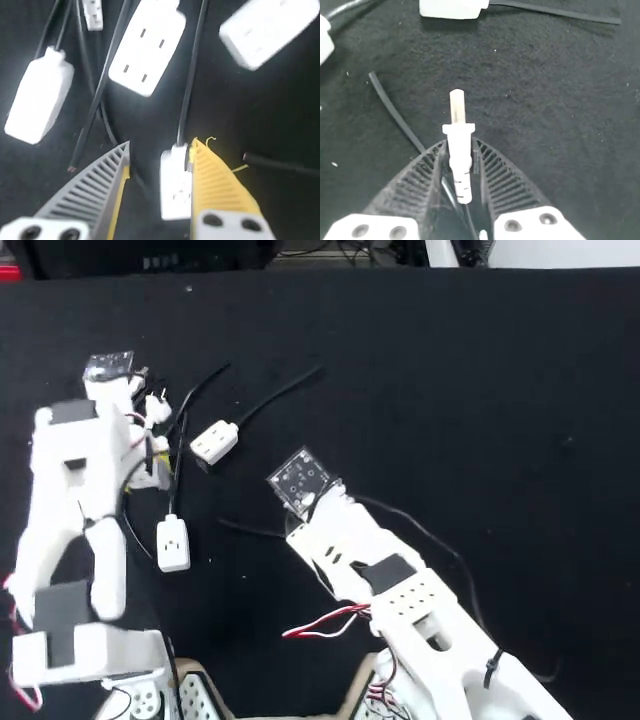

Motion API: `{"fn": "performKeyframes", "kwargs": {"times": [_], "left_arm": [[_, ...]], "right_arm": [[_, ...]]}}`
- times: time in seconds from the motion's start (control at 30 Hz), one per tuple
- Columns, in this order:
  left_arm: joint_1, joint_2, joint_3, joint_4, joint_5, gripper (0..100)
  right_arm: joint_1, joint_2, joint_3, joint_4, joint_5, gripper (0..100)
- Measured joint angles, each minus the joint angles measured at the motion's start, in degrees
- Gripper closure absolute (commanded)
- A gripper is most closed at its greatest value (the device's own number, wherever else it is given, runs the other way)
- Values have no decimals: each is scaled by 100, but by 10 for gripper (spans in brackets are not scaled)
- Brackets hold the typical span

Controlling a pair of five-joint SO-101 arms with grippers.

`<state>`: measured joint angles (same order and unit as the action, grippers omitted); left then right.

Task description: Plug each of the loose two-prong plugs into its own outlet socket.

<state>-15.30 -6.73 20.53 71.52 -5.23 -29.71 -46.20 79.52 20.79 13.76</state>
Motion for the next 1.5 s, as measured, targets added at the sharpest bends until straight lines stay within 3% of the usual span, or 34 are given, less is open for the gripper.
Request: {"fn": "performKeyframes", "kwargs": {"times": [0.33, 0.47, 0.67, 0.8, 1.13, 1.33, 1.5], "left_arm": [[1301, -2857, 3235, -2330, 1336, 804], [1600, -3974, 4149, -2892, 1662, 809], [2189, -5143, 4923, -3033, 1908, 891], [2268, -5565, 5046, -3042, 1925, 894], [2374, -5688, 5196, -3068, 1925, 894], [2541, -5688, 5424, -3279, 1371, 894], [2558, -5723, 5547, -3279, 1327, 894]], "right_arm": [[-712, -53, 466, -958, -132, 988], [-897, -53, 466, -1002, -176, 988], [-1143, -62, 475, -1002, -176, 988], [-1169, -62, 475, -1002, -176, 988], [-1275, -62, 475, -1002, -176, 988], [-1442, -62, 475, -1002, -176, 988], [-1442, -167, 484, -976, -176, 988]]}}
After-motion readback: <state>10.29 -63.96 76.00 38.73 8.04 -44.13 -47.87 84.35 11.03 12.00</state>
